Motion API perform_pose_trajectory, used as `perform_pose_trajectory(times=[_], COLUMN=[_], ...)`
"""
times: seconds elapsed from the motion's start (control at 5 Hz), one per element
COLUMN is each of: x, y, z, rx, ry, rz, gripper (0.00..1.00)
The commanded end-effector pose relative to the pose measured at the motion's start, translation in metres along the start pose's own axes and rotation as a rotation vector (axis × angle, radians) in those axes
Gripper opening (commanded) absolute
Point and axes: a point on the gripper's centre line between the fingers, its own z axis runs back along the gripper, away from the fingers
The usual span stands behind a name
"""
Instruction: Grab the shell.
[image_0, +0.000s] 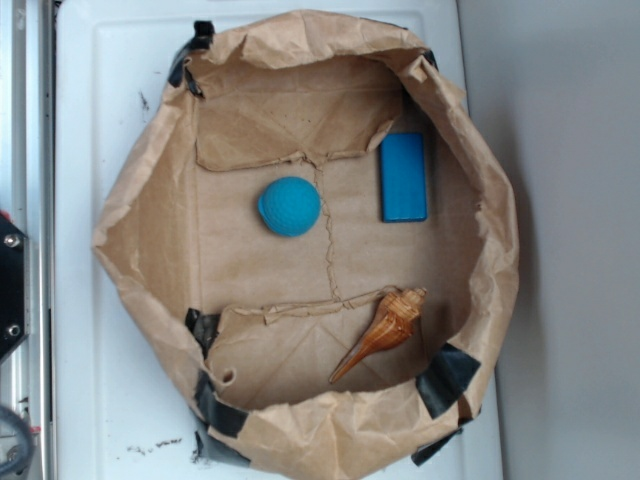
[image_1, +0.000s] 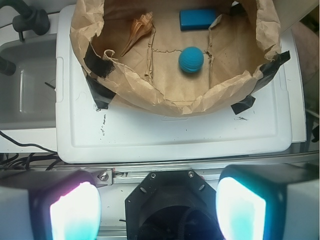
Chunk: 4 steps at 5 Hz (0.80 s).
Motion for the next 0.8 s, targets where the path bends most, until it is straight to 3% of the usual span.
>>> perform_pose_trajectory(times=[0.0,0.4,0.6], x=[0.000,0.091,0.091], y=[0.000,0.012,0.012], z=[0.000,-0.034,-0.034], rx=[0.000,0.007,0.007], ry=[0.000,-0.011,-0.011], rz=[0.000,0.000,0.000], gripper=[1.00,1.00,1.00])
